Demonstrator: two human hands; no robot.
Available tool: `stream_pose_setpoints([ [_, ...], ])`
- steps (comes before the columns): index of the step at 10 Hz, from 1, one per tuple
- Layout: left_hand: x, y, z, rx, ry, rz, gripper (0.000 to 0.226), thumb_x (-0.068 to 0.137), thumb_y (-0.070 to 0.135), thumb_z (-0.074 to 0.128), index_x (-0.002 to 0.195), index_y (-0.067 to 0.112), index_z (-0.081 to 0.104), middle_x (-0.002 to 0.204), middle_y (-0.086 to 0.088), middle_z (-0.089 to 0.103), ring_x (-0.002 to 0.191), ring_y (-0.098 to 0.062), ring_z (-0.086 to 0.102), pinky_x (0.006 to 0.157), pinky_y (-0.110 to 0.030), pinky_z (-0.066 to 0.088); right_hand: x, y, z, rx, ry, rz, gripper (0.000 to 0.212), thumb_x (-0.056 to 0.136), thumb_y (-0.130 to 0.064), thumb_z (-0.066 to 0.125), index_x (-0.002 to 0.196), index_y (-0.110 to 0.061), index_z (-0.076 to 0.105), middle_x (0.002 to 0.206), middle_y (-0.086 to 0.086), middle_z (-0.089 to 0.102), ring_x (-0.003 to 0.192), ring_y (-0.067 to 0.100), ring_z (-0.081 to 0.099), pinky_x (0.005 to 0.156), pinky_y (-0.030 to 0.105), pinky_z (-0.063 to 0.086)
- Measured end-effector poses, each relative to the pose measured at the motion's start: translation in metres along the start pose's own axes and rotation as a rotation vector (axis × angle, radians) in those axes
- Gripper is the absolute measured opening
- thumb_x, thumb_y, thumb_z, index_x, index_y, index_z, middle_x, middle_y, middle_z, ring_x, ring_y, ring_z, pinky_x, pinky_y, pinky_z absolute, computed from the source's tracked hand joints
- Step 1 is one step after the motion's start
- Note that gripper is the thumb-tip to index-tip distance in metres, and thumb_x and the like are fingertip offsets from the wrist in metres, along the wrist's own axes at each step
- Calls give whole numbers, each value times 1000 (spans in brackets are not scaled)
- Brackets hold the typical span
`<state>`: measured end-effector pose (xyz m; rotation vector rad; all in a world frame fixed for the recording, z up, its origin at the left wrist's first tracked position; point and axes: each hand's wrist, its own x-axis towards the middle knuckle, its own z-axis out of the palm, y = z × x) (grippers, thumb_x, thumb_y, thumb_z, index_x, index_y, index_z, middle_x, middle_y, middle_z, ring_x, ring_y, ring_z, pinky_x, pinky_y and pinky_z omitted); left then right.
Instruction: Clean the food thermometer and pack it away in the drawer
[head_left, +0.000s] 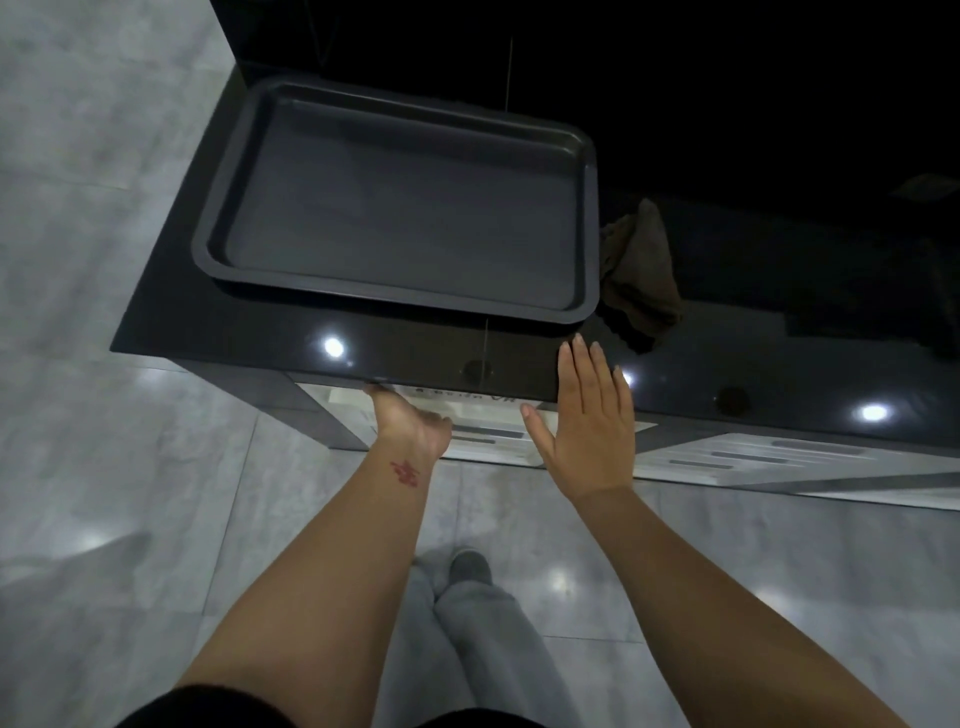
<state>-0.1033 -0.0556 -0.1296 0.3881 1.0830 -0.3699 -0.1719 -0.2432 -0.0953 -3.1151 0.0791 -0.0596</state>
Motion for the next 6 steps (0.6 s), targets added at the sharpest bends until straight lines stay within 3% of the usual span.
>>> stream_pose_setpoints([
  [2,4,-1,-3,9,-120,31,86,89,71,25,154,16,24,160,-7,24,149,-22,16,122,-44,1,0,-1,2,-14,3,3,79,95,-62,27,154,-10,17,162,8,21,150,24,16,121,41,8],
  [3,-2,-2,-4,31,-102,23,92,88,74,26,157,17,7,164,-8,5,151,-24,0,122,-45,-2,2,0,3,-21,-10,-1,80,94,-63,25,155,-11,17,163,8,20,150,24,15,121,42,9],
  [4,-8,-3,-4,44,-42,47,93,88,74,25,156,19,-6,164,-7,-5,151,-23,-4,122,-45,0,-1,2,2,-31,-35,-4,83,94,-65,21,155,-11,14,164,8,16,151,24,12,122,43,10],
  [5,-34,-12,-1,163,42,99,83,93,69,19,156,18,0,165,-4,2,151,-21,3,122,-40,5,0,1,-7,-17,-64,-21,85,94,-67,16,156,-10,10,165,7,11,152,24,7,123,43,10],
  [6,-58,-22,1,358,152,226,75,97,63,11,157,16,9,165,-4,9,151,-24,9,120,-41,8,-3,3,-16,13,-119,-58,84,94,-67,15,157,-12,1,165,5,0,152,20,-4,123,40,0],
])
